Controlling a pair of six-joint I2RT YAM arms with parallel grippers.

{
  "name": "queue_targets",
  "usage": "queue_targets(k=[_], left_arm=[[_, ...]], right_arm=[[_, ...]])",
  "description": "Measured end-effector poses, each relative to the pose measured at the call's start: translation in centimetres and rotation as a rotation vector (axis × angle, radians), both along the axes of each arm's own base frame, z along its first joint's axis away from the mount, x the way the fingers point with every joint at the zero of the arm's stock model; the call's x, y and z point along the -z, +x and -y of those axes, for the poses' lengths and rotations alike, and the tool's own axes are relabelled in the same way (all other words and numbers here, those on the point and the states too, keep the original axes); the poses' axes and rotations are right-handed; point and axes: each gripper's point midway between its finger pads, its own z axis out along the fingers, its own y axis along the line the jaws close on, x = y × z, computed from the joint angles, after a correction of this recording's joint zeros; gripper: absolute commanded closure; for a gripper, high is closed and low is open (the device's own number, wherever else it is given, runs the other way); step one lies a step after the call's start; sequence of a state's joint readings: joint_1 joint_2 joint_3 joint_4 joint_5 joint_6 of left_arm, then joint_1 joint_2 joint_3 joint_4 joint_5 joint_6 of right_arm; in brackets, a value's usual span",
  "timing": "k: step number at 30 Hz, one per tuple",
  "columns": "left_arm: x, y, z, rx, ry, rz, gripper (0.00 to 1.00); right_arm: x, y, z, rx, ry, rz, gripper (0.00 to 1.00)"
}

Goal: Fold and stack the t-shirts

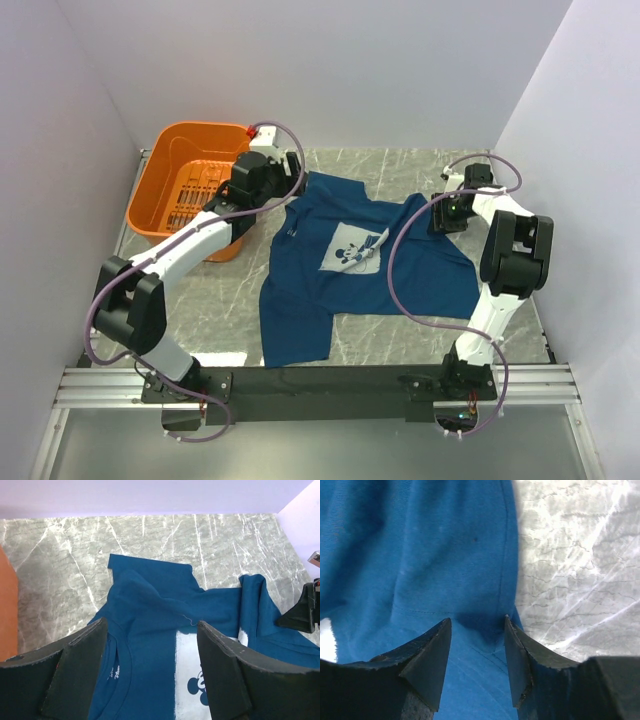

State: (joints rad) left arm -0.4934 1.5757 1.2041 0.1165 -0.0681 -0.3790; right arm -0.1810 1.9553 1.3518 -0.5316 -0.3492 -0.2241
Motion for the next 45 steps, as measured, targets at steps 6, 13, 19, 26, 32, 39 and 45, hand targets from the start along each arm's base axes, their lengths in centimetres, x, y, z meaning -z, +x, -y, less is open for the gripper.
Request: queue_targets(k=[6, 13, 19, 26, 32, 39, 45], left_arm=[[0.3, -0.1, 0.0, 0.006, 0.003, -0.008, 0.23], [0.8, -0.2, 0.5, 0.037, 0.007, -0.012, 0.23], [2.7, 1.9, 2.2, 0.08, 0.035, -0.036, 0.24], [4.5, 6.9, 4.7, 0.125, 0.029, -0.055, 0.24], [7.4, 11.8, 5.5, 0.09, -0.045, -0.132, 0.26], [12.6, 15.9, 4.9, -0.034, -0.097, -0.261, 0.27], [15.8, 17.5, 4.9, -0.105, -0.114, -0.33, 0.34]], right_arm=[[0.9, -0.1, 0.5, 0.012, -0.021, -0.022, 0.6], [1.0, 0.0, 1.1, 0.017, -0.053, -0.022, 1.0], [-0.4, 1.5, 3.0, 0.037, -0.152, 0.019, 1.0], [-3.6, 4.8, 5.3, 0.046, -0.266, 0.132, 1.0], [-5.4, 6.5, 6.2, 0.05, -0.311, 0.183, 1.0], [-7.1, 8.0, 7.0, 0.067, -0.344, 0.242, 1.0], [-7.4, 8.3, 7.3, 0.07, -0.361, 0.254, 1.0]])
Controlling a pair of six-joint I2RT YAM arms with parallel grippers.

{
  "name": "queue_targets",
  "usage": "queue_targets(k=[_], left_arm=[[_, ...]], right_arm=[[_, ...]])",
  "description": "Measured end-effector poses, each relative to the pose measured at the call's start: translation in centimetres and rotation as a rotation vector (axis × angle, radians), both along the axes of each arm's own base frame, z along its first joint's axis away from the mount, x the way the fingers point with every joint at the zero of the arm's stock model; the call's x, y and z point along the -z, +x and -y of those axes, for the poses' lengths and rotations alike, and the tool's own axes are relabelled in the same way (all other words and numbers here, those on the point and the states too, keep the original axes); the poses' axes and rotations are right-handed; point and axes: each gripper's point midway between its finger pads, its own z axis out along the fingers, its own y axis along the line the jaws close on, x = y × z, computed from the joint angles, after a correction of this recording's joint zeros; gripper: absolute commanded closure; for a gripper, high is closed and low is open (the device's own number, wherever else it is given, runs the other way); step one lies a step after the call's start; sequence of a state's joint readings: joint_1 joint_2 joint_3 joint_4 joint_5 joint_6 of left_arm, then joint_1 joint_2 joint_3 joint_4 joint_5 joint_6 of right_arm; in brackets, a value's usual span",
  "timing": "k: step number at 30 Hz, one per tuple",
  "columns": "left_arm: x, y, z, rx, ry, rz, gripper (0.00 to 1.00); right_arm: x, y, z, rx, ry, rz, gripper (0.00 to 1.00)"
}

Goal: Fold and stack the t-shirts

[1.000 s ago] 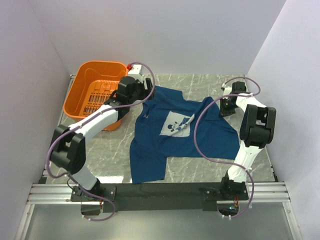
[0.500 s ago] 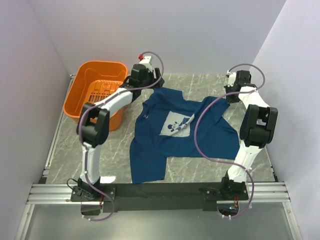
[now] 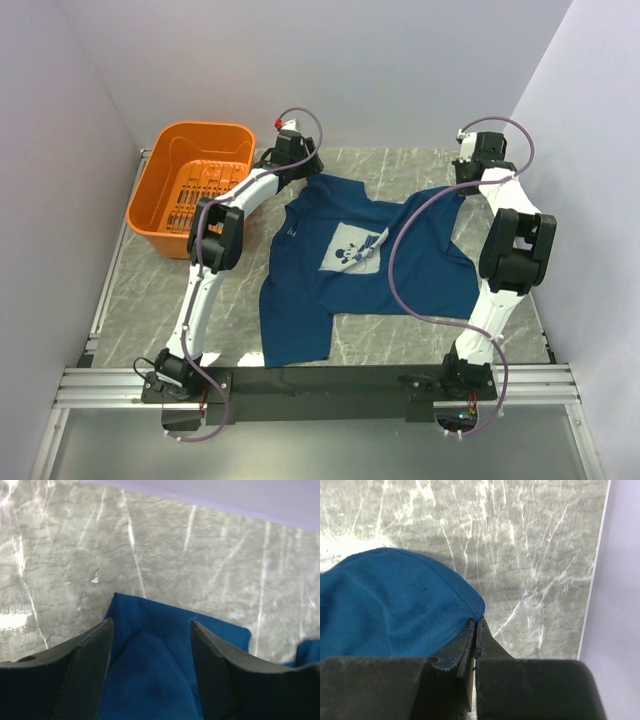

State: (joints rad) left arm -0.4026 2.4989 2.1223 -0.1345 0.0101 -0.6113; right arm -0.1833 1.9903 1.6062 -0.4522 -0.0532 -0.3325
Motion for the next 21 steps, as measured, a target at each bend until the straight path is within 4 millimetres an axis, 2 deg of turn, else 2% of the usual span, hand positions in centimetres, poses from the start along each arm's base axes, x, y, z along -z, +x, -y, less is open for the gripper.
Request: queue_targets(k=[11, 13, 17, 18, 21], left_arm=[[3.7, 0.9, -0.1, -0.045, 0.019, -0.073, 0.35], [3.5, 1.2, 0.0, -0.047, 0.011, -0.067, 0.39], [3.7, 0.9, 0.1, -0.043, 0.007, -0.085, 0.53], [3.9, 0.8, 0.2, -0.037, 0.005, -0.093, 0.65], [4.3, 0.4, 0.5, -0.014, -0.001, -0.109, 0.81]], right_arm=[[-0.3, 0.6, -0.9, -0.032, 0.045, 0.018, 1.0], [-0.3, 0.7, -1.1, -0.038, 0.053, 0.019, 1.0], [0.1, 0.4, -1.5, -0.048, 0.07, 0.013, 1.0], [0.2, 0.3, -1.6, -0.051, 0.075, 0.01, 1.0], [0.6, 0.0, -1.9, -0.054, 0.094, 0.0, 1.0]])
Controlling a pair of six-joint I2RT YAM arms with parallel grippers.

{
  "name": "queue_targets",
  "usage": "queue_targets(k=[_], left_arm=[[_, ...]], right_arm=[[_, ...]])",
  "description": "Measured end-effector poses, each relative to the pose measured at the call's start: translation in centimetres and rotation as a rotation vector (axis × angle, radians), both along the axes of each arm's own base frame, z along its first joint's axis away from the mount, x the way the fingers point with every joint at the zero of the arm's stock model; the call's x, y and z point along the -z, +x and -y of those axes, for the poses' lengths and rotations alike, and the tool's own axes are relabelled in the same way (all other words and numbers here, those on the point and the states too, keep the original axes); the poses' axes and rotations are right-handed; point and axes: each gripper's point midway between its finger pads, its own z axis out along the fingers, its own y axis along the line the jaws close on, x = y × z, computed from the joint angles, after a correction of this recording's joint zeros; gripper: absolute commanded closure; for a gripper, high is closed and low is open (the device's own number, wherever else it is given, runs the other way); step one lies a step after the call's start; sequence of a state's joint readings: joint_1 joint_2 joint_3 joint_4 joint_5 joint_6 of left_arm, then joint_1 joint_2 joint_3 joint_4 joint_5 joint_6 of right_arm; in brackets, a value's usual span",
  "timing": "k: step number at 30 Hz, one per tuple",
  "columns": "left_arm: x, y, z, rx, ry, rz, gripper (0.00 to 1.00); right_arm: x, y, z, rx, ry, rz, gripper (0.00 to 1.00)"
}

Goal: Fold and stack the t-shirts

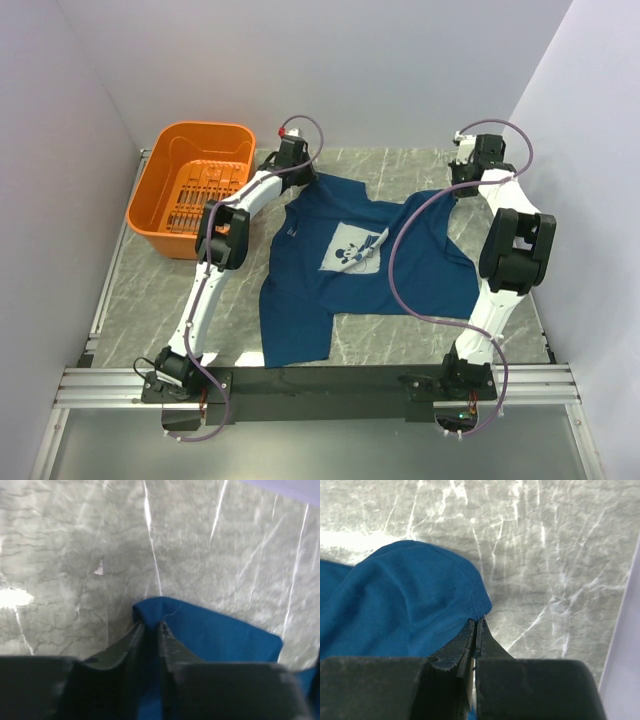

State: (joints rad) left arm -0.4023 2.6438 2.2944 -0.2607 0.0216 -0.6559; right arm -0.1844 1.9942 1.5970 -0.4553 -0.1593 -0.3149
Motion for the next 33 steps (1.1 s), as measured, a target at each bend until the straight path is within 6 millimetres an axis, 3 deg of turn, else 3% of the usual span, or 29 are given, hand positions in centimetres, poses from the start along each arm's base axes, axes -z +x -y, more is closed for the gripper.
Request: queue_targets(k=[3, 9, 12, 17, 21, 24, 29, 31, 33], left_arm=[[0.4, -0.5, 0.4, 0.036, -0.006, 0.004, 0.98], [-1.0, -3.4, -0.8, 0.105, 0.037, 0.052, 1.0], [-4.3, -5.3, -1.7, 0.139, 0.054, 0.131, 1.0], [-11.9, -7.8, -2.5, 0.19, 0.042, 0.319, 1.0], [-14.3, -10.4, -2.5, 0.254, 0.02, 0.393, 0.99], [-12.5, -12.7, -2.0, 0.324, 0.008, 0.353, 0.99], [-6.2, -19.0, -0.4, 0.448, 0.005, 0.167, 0.97], [-4.1, -21.9, 0.4, 0.493, 0.015, 0.097, 0.92], [-2.7, -24.5, 0.8, 0.527, 0.029, 0.044, 0.79]], right_arm=[[0.0, -0.1, -0.2, -0.005, 0.015, -0.002, 1.0], [-0.3, -1.1, -0.1, 0.001, 0.024, -0.003, 1.0], [-0.9, -1.4, 0.2, 0.005, 0.025, 0.008, 1.0], [-2.7, -2.1, 0.7, 0.002, 0.026, 0.046, 1.0], [-3.9, -3.1, 0.5, -0.023, 0.027, 0.071, 1.0], [-3.9, -4.4, 0.0, -0.05, 0.028, 0.069, 1.0], [-2.9, -6.7, -0.6, -0.079, 0.03, 0.042, 1.0], [-2.2, -7.5, -0.6, -0.084, 0.033, 0.026, 1.0], [-1.5, -8.0, -0.5, -0.087, 0.035, 0.01, 1.0]])
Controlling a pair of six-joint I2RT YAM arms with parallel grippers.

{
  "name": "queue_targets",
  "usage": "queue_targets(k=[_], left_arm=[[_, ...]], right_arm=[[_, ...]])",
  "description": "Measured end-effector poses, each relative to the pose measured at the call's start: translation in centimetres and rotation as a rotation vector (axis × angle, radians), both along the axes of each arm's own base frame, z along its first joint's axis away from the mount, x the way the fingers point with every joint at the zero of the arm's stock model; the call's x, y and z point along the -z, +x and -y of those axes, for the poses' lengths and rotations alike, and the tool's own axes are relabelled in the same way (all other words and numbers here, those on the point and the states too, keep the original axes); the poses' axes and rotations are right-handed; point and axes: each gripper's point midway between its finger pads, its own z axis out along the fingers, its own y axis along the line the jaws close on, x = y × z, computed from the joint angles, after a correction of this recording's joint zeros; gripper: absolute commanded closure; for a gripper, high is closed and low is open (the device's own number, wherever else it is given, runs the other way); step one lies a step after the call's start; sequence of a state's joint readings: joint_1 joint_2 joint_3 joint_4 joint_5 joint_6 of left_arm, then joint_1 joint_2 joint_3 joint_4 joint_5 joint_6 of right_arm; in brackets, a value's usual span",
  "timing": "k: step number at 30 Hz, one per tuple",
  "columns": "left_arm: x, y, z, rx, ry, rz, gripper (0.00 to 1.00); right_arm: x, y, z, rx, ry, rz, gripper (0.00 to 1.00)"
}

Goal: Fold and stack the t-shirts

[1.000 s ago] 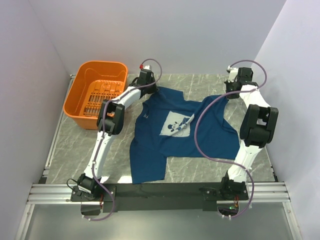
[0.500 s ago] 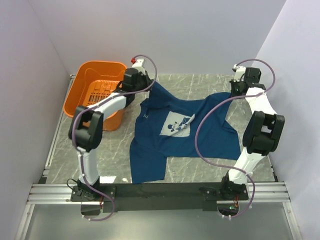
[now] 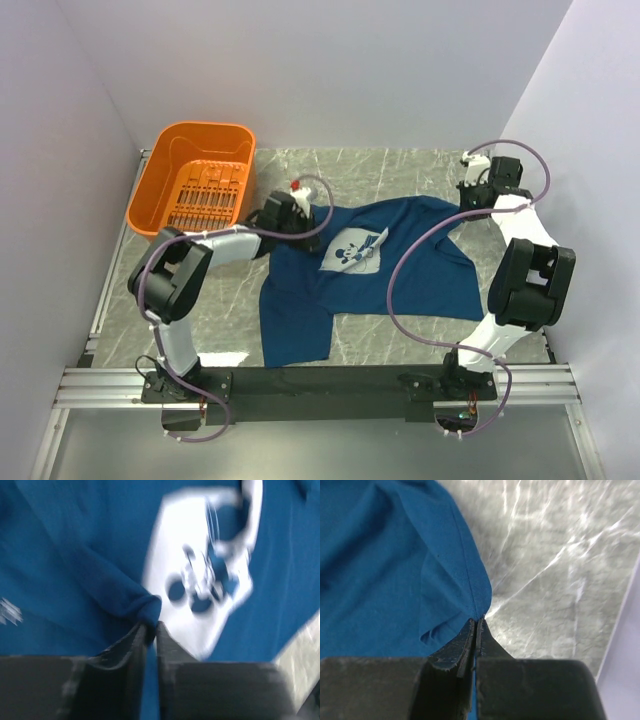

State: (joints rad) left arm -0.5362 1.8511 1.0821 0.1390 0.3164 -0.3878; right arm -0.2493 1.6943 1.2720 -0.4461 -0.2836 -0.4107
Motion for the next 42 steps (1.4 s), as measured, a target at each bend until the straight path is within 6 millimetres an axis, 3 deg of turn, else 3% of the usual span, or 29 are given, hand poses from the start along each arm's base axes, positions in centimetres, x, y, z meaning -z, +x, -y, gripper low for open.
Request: queue_targets(k=[3, 5, 9, 13, 17, 21, 29, 35, 39, 42], left_arm=[[0.8, -3.2, 0.1, 0.029, 0.027, -0.047, 0.6], [0.6, -3.8, -0.6, 0.002, 0.041, -0.046, 0.5], [-2.0, -2.9, -2.2, -0.075, 0.044, 0.024, 0.46], [-4.4, -1.0, -2.5, -0.129, 0.044, 0.092, 0.4], [-4.7, 0.0, -2.6, -0.159, 0.065, 0.095, 0.39], [-2.8, 0.2, -3.3, -0.203, 0.125, 0.04, 0.4], [0.3, -2.4, -4.7, -0.334, 0.124, -0.162, 0.34], [3.3, -4.5, -6.2, -0.547, -0.037, -0.396, 0.35], [2.2, -4.5, -7.0, -0.669, -0.212, -0.441, 0.35], [0.5, -4.0, -6.3, -0.718, -0.333, -0.458, 0.36]], right_arm=[[1.2, -0.8, -0.2, -0.006, 0.01, -0.027, 1.0], [1.8, -1.2, -0.4, -0.012, 0.017, -0.041, 1.0], [1.9, -1.3, -0.6, -0.019, 0.023, -0.043, 1.0], [2.0, -1.3, -0.7, -0.026, 0.024, -0.04, 1.0], [2.4, -1.6, -0.8, -0.033, 0.029, -0.049, 1.0], [2.5, -1.7, -0.9, -0.037, 0.03, -0.051, 1.0], [2.8, -1.9, -1.0, -0.043, 0.035, -0.057, 1.0], [2.8, -1.9, -1.2, -0.047, 0.042, -0.056, 1.0], [3.0, -2.0, -1.2, -0.048, 0.042, -0.061, 1.0], [3.3, -2.2, -1.3, -0.048, 0.045, -0.067, 1.0]])
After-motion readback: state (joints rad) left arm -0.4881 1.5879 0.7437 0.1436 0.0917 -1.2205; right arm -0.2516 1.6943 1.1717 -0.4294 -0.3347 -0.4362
